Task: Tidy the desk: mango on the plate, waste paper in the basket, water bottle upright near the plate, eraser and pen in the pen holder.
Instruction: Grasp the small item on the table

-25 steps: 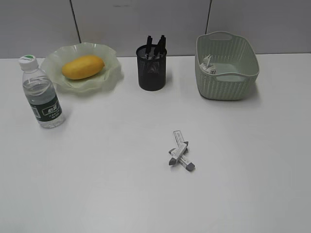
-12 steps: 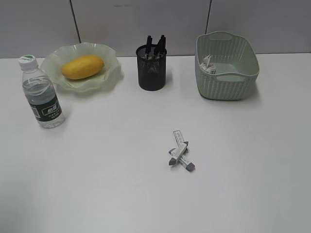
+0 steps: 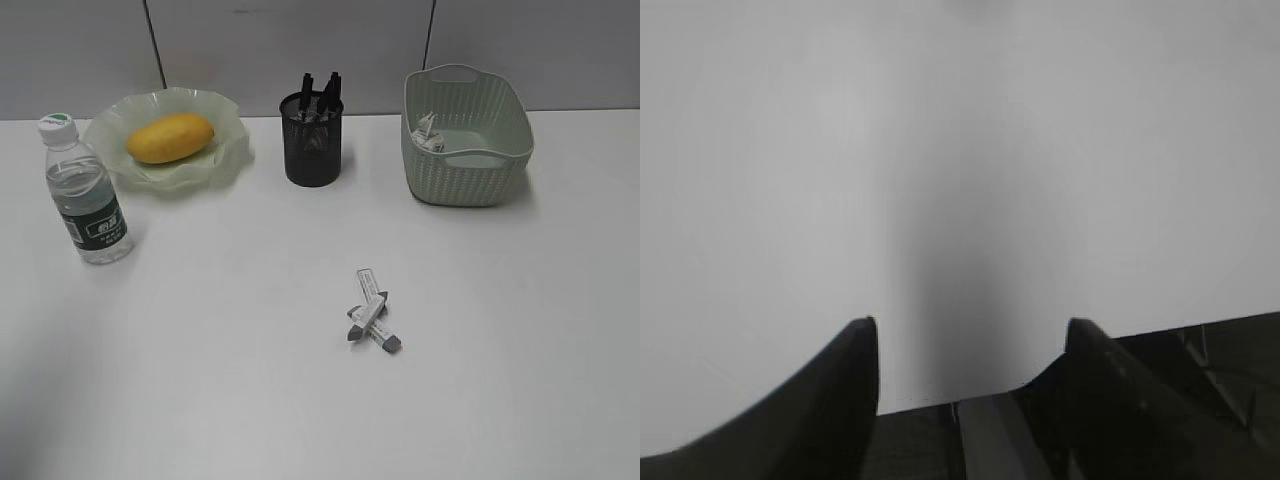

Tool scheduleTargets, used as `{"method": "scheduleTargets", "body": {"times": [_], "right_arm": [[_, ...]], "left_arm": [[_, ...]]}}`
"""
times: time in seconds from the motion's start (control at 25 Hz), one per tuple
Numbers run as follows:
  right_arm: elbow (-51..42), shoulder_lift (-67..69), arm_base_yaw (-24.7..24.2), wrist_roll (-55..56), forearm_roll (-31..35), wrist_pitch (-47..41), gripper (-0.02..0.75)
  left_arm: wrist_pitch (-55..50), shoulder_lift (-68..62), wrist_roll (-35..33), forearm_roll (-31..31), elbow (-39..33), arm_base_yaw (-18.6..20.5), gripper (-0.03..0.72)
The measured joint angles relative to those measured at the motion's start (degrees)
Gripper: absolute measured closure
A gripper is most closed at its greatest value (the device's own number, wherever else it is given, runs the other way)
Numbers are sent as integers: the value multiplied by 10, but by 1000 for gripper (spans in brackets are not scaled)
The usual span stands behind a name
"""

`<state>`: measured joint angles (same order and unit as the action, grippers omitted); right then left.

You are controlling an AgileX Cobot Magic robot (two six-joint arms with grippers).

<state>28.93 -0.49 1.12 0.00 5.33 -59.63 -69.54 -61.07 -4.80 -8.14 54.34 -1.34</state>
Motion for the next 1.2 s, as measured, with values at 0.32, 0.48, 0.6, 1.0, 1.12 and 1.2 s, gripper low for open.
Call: {"method": "scheduleTargets", "body": {"times": [0.32, 0.48, 0.6, 1.0, 1.12, 1.2], "right_arm": [[0, 0, 0, 0, 0, 1, 239], [0, 0, 0, 0, 0, 1, 239], [0, 0, 0, 0, 0, 1, 239], [0, 0, 0, 0, 0, 1, 239], [0, 0, 0, 0, 0, 1, 239], [0, 0, 0, 0, 0, 1, 239]], "left_arm": [[-1, -152, 99, 45, 141, -221, 243], [-1, -268, 137, 48, 236, -320, 243], [-1, -346, 165, 48, 312, -373, 243], [13, -542, 194, 48, 464, -472, 243], [28, -579, 194, 48, 465, -477, 243], [39, -600, 194, 48, 465, -477, 243]]}}
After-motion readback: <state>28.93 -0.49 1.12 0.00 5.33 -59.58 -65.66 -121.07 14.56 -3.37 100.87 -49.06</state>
